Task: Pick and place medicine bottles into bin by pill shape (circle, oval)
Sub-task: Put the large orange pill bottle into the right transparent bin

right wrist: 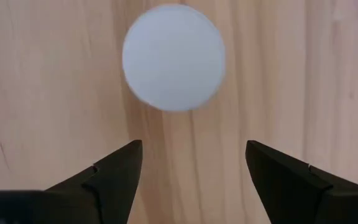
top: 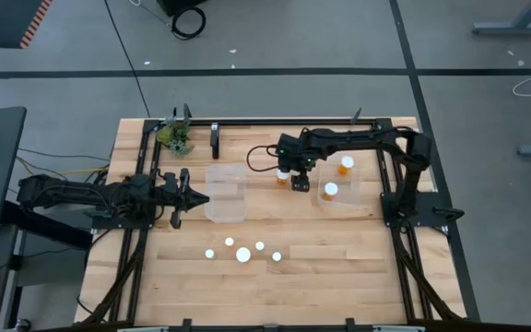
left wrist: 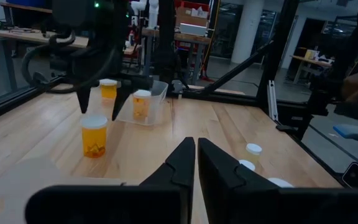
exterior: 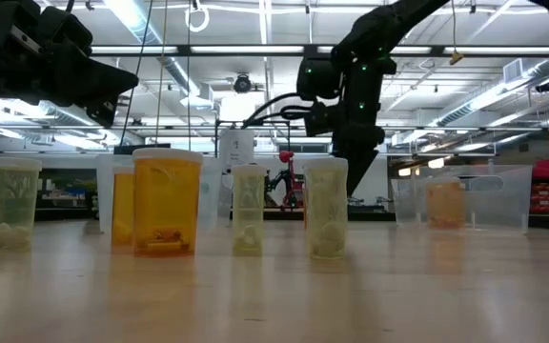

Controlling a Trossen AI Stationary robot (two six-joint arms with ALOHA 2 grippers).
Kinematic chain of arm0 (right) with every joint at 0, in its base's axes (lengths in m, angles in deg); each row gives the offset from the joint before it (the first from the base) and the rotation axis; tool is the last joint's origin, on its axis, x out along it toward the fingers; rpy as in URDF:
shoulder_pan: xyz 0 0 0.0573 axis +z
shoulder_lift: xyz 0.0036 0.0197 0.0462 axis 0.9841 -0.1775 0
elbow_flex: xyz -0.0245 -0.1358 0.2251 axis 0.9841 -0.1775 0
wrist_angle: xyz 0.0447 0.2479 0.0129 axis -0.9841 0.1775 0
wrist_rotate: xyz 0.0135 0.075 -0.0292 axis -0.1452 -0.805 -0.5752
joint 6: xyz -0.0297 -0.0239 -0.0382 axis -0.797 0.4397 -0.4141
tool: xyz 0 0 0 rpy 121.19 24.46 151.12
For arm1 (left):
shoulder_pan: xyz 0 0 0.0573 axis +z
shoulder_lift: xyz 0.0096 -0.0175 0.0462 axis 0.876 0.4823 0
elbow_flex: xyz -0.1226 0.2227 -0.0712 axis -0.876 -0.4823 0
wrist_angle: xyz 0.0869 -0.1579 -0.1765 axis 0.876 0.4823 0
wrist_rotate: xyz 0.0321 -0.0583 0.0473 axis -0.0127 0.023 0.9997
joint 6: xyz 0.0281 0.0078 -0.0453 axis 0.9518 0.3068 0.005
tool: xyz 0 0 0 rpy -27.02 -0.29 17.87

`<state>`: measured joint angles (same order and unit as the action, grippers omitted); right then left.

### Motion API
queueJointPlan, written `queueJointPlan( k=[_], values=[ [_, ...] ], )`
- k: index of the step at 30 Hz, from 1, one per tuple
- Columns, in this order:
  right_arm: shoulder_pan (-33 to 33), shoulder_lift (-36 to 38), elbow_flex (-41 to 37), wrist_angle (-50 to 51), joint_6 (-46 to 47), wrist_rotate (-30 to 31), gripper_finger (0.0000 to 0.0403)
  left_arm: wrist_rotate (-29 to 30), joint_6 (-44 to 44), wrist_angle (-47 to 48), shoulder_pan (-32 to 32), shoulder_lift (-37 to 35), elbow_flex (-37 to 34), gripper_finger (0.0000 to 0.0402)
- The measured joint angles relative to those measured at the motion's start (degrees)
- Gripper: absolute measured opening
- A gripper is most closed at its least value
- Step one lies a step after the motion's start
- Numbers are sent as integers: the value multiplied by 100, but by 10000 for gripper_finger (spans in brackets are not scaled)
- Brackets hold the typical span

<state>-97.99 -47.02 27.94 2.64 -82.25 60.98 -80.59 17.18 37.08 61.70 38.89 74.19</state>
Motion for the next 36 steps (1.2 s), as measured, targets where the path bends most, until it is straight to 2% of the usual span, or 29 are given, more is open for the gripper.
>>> queueJointPlan(
  k=[7,13,19,28,36],
  values=[
    [34,-452,512,18,-158,3,325,0,0,2,0,0,0,34],
    [125,-925,1048,428,-190,-13,337,1,0,2,-2,-2,0,32],
    [157,-1243,1318,485,-261,-17,337,0,0,2,0,0,0,26],
    [150,-1287,1384,357,-298,-151,337,0,0,2,-2,0,0,36],
    [164,-1402,1382,69,-294,-295,313,0,0,2,0,-1,0,26]
  ],
)
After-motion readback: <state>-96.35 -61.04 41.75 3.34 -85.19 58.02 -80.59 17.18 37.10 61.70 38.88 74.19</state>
